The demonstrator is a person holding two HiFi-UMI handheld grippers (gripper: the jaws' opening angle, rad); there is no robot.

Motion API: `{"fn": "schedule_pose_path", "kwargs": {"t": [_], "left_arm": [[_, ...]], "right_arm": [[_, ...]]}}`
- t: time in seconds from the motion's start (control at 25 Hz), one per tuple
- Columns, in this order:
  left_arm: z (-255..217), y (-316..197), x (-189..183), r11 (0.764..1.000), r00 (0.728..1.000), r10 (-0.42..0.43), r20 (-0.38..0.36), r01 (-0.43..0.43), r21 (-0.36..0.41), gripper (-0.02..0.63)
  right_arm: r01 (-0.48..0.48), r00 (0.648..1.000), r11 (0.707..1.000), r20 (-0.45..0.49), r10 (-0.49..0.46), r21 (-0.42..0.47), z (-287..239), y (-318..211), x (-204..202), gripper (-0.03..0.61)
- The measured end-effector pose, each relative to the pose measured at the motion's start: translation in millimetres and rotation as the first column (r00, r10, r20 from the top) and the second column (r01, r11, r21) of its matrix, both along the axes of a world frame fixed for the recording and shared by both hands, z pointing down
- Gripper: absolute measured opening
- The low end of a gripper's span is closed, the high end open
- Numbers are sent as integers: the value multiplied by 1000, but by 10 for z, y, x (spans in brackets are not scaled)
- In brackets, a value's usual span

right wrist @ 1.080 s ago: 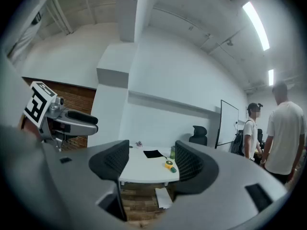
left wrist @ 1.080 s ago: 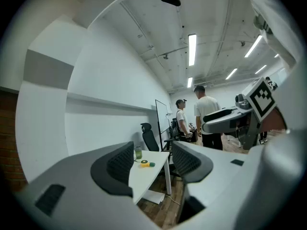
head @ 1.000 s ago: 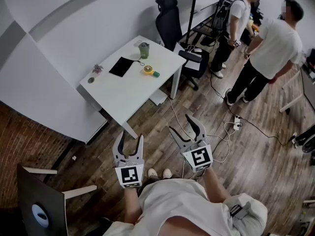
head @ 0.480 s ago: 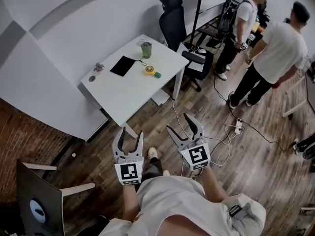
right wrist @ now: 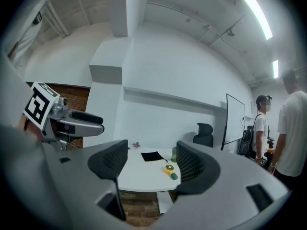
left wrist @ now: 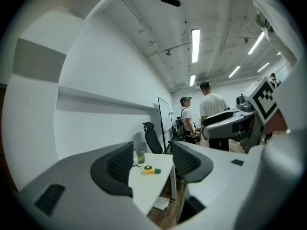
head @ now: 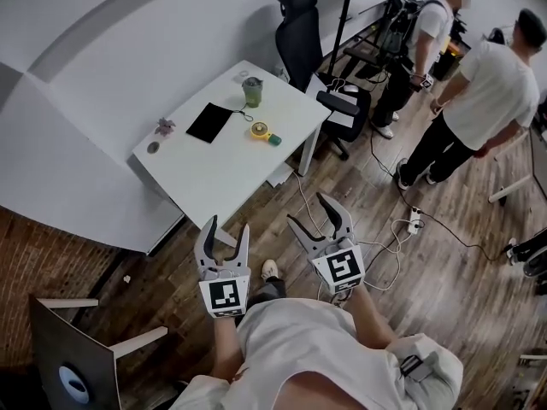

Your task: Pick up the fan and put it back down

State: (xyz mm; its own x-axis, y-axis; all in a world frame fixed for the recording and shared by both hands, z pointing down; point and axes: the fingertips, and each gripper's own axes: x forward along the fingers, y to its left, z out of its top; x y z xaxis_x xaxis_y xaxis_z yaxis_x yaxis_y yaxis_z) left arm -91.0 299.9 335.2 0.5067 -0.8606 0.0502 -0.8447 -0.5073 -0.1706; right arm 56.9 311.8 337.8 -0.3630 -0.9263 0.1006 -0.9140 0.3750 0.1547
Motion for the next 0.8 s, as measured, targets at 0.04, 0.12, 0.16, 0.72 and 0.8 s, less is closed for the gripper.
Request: {"fn": "schedule_pose_path", "kwargs": {"t": [0.04,0.12,0.16,0.72,0.8], "left_arm": [[5,-90,4,1000,1000,7,0,-7,-3,250],[22,-263,1,1000,1000,21,-1,-21,-9,250],[30,-347,-4,1000,1000,27,-1,-27,-12,250],[127,-1422,-82,996,996,83,-27,-84,-36,252],[141,-1539,-70,995,996,89,-29,-90,-36,253]], "right_arm": [[-5,1000,1000,-1,5,-3,7,-90,0,316],[-16,1000,1000,-1,16,-9,23,-264,-10,316],[-21,1000,1000,-3,21,-12,30,-348,-18,316],[-89,996,995,-30,88,-33,92,-1350,-110,316],[-96,995,995,-36,95,-39,117,-1454,-97,316]]}}
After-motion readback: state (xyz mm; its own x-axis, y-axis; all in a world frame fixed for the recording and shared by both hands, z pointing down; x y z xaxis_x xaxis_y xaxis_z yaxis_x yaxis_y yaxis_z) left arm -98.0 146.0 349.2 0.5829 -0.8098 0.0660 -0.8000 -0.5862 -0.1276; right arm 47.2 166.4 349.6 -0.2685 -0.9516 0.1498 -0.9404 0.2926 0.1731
